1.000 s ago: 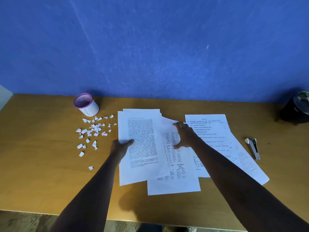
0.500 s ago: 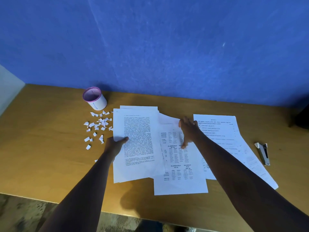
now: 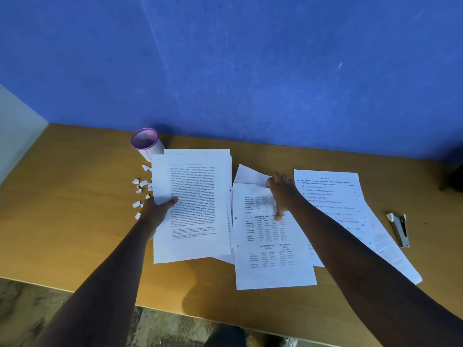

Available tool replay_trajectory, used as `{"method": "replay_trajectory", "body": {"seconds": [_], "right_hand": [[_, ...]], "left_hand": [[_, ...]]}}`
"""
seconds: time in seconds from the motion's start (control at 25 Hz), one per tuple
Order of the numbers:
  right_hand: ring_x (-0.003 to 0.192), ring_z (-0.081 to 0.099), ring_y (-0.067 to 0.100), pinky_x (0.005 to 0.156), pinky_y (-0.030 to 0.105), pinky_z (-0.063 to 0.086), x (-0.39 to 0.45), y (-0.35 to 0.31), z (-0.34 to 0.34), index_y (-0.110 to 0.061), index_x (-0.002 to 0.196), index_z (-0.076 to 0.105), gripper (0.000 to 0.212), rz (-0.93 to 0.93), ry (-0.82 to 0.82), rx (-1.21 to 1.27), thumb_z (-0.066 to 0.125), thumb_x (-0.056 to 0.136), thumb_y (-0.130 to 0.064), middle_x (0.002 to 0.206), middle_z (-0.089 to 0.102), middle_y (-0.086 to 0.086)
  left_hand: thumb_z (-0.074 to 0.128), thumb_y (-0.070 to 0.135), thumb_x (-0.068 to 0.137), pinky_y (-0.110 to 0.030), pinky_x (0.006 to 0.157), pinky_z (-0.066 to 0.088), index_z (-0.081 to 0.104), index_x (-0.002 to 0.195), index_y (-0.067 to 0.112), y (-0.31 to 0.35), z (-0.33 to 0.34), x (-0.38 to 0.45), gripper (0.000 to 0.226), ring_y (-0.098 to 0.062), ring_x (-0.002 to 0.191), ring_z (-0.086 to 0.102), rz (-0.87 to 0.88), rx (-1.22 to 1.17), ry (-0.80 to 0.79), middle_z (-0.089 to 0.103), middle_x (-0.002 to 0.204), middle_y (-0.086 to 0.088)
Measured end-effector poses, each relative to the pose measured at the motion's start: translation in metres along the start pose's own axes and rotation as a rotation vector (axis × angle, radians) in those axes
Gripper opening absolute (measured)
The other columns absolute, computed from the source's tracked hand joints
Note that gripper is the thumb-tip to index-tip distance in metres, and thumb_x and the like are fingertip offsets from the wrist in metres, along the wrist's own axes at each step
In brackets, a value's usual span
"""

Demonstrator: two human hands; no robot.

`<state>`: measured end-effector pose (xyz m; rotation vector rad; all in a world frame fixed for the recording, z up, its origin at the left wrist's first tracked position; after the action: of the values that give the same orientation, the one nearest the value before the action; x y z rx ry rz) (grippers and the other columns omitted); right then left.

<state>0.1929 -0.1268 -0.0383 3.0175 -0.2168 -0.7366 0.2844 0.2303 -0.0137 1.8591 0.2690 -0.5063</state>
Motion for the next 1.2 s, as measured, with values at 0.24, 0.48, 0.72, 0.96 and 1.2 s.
{"method": "replay_trajectory", "body": {"seconds": [0.24,0.48,0.72,0.96,1.2], "right_hand": [[0.12,0.05,0.028,0.1,0.038,0.034,-0.005,-0.001,-0.005,-0.015,0.12,0.04,0.105,-0.049,0.015,0.043,0.098,0.035,-0.038,0.124,0.058,0.001],[0.107,0.062,0.028,0.086,0.035,0.04,-0.016,0.031,-0.013,-0.021,0.105,0.062,0.039,-0.027,-0.087,0.349,0.084,0.073,-0.028,0.109,0.065,0.002],[0.126,0.052,0.026,0.098,0.037,0.043,-0.018,0.082,-0.016,-0.017,0.128,0.06,0.04,0.1,-0.056,0.553,0.061,0.094,-0.037,0.139,0.054,0.008],[0.137,0.043,0.028,0.108,0.036,0.035,-0.019,0.085,-0.009,-0.015,0.146,0.043,0.051,0.163,-0.031,0.552,0.053,0.099,-0.034,0.154,0.039,0.009],[0.141,0.034,0.031,0.112,0.043,0.032,0.0,0.037,-0.025,-0.016,0.143,0.047,0.044,0.116,0.055,0.367,0.048,0.101,-0.031,0.153,0.037,0.013]], "left_hand": [[0.075,0.01,0.086,-0.032,0.09,0.046,0.063,0.125,-0.001,0.014,-0.044,-0.003,0.042,-0.023,0.105,0.062,0.05,-0.064,0.158,0.066,0.123,-0.012],[0.075,0.012,0.086,-0.035,0.094,0.047,0.064,0.123,0.001,0.028,-0.075,-0.005,0.04,-0.026,0.11,0.063,0.091,-0.147,0.278,0.067,0.122,-0.01],[0.073,0.009,0.087,-0.031,0.095,0.044,0.064,0.124,0.003,0.024,-0.065,-0.011,0.038,-0.022,0.108,0.061,0.091,-0.257,0.272,0.066,0.122,-0.007],[0.075,0.01,0.085,-0.034,0.095,0.045,0.066,0.12,0.008,0.017,-0.051,-0.011,0.036,-0.023,0.11,0.063,0.06,-0.309,0.245,0.068,0.118,-0.003],[0.075,0.009,0.085,-0.04,0.1,0.047,0.066,0.117,0.009,0.006,-0.042,-0.015,0.034,-0.025,0.109,0.062,0.037,-0.298,0.23,0.068,0.118,-0.004]]}}
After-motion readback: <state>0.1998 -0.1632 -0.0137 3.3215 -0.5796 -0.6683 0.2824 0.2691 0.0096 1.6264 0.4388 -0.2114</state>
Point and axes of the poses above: each hand's wrist, its own x-axis towards the middle knuckle, its own z-axis out of the palm, y = z × x, the point moved 9 cm from there along x, towards the middle knuckle
